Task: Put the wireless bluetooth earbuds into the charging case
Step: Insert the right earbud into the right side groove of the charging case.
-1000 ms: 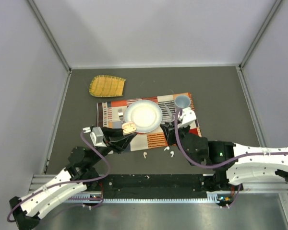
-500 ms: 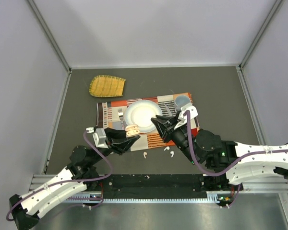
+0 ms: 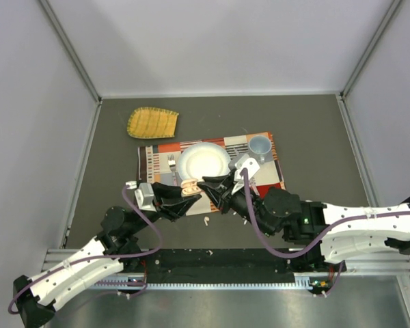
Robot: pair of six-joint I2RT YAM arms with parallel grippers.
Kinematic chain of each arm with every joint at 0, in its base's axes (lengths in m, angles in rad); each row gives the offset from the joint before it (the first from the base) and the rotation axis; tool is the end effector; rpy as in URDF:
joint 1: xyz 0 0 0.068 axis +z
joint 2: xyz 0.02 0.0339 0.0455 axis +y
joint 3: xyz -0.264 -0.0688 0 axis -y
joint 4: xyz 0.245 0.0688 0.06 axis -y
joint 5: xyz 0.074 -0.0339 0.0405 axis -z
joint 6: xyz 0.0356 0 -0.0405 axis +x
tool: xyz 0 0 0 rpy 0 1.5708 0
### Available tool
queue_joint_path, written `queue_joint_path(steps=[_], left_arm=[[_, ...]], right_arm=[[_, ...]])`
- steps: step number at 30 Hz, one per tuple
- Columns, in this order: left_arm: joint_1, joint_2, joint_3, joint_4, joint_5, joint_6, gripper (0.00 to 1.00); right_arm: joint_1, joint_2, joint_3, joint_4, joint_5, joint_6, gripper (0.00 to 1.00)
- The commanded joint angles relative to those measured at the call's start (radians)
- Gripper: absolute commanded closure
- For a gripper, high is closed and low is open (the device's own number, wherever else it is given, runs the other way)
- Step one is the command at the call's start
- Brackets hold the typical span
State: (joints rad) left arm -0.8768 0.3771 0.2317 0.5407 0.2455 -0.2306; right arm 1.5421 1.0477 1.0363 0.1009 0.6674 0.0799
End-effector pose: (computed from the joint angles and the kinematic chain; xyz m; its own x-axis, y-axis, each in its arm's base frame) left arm 0.0738 -0.1023 0.2764 0.0366 -0.3906 -0.9198 0.9219 0.3685 -0.1198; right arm 0.0288 0.2346 0.4085 -0.0587 0.1400 -0.9884 -0.7652 0.6296 0.1346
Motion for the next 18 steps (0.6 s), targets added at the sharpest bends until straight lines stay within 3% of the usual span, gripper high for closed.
queue_joint_path(steps=[1,18], left_arm=[[-0.004,-0.017,0.026,0.068,-0.002,0.001,1.0],[-0.004,-0.037,0.02,0.07,-0.009,-0.001,1.0]], right_arm=[[0.012,0.026,0.018,0.062,-0.005,0.001,1.0],[0.013,0.086,-0.016,0.108,0.032,-0.011,1.0]])
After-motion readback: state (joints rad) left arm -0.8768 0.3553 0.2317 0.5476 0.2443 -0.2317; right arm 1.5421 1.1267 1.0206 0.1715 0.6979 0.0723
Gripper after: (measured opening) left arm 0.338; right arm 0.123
